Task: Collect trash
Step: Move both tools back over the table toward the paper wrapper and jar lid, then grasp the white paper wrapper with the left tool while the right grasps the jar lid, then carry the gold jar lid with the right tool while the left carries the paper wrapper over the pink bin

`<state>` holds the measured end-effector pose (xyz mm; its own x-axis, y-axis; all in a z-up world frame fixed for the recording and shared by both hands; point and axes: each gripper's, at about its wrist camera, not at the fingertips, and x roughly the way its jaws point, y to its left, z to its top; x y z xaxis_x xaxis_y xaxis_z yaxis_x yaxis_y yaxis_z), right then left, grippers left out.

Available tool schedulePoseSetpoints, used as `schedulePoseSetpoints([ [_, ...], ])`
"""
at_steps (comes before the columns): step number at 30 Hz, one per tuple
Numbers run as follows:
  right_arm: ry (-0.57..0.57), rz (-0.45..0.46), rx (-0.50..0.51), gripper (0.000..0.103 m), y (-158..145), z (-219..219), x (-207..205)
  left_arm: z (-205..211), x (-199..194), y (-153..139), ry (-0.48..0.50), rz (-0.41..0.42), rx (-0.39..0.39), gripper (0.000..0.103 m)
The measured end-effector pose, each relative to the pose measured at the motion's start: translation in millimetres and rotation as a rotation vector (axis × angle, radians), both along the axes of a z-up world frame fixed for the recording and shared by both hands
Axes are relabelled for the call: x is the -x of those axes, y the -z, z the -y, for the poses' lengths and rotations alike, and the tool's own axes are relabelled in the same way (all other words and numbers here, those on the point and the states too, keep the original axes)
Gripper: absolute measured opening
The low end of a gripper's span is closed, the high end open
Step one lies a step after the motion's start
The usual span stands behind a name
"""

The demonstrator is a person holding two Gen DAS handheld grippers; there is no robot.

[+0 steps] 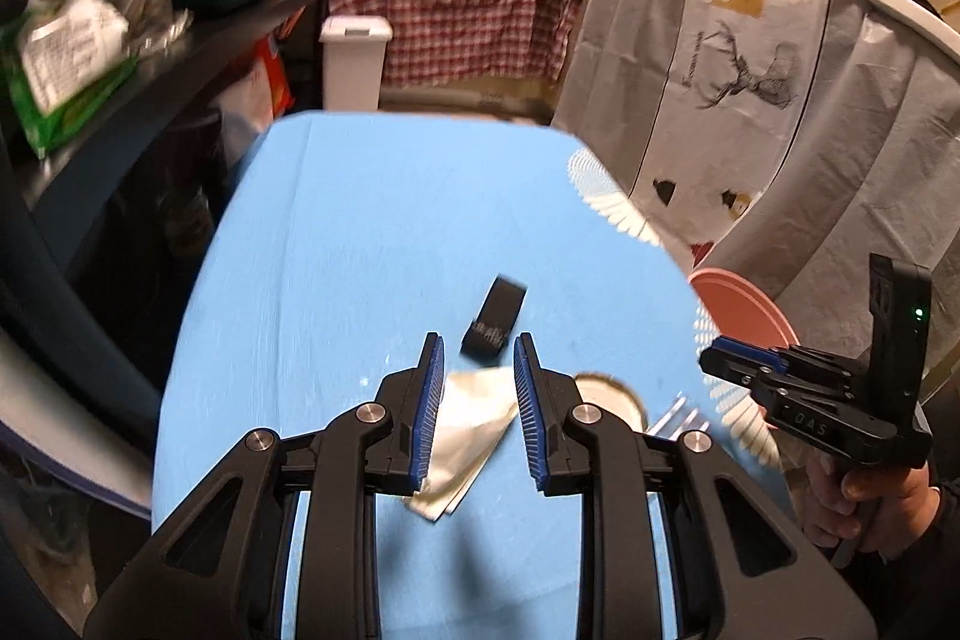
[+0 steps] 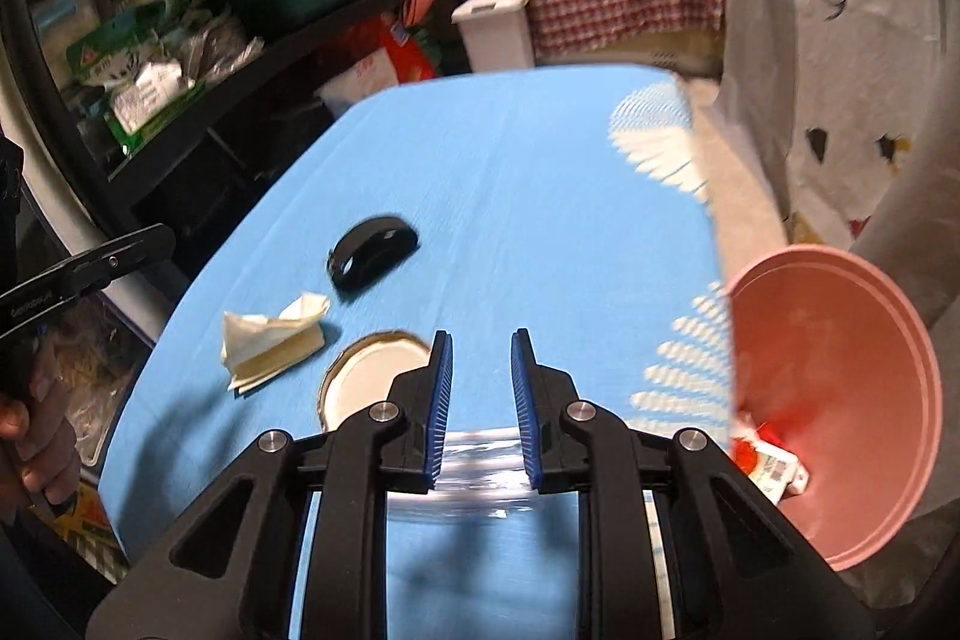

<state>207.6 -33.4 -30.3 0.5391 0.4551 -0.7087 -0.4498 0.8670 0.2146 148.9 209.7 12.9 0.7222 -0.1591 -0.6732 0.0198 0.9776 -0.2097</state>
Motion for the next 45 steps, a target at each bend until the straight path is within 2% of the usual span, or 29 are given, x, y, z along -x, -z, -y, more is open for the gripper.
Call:
schedulePoseSetpoints([
  [2,-0.026,-0.025,0.02,0.022,9,-11,-2,-2,0,8,0.008,-0.024,0.002,0.025],
  [4,-0.049,-0.038,0.033,0.026,15,-19,-3,0,-2,17,0.026,-0.049,0.001,0.034],
  [5,-0.061,-0.044,0.041,0.026,18,-23,-3,2,-4,19,0.035,-0.059,-0.002,0.042],
  [9,-0.088,-0.061,0.075,0.026,27,-34,-5,12,-11,33,0.072,-0.108,-0.037,0.049],
  [17,-0.1,-0.097,0.116,0.026,43,-41,-12,15,-17,51,0.09,-0.171,-0.055,0.049],
  [21,-0.111,-0.069,0.146,0.023,44,-50,-12,11,-18,56,0.089,-0.193,-0.057,0.049],
  [22,-0.113,-0.06,0.154,0.02,44,-53,-11,10,-18,57,0.088,-0.196,-0.059,0.047],
  [23,-0.115,-0.055,0.158,0.018,44,-54,-11,9,-17,58,0.086,-0.199,-0.064,0.037],
  [24,-0.116,-0.05,0.161,0.013,44,-55,-11,8,-17,58,0.086,-0.203,-0.063,0.027],
  [26,-0.123,-0.046,0.158,0.006,43,-57,-11,5,-16,57,0.084,-0.199,-0.06,0.02],
  [27,-0.124,-0.042,0.157,0.006,42,-58,-11,5,-16,56,0.084,-0.198,-0.064,0.013],
  [33,-0.11,-0.007,0.125,0.005,32,-57,-9,-1,-12,39,0.051,-0.144,-0.071,0.009],
  [45,-0.067,0.072,0.044,0.005,2,-44,2,0,-6,12,0.014,-0.051,-0.061,0.009],
])
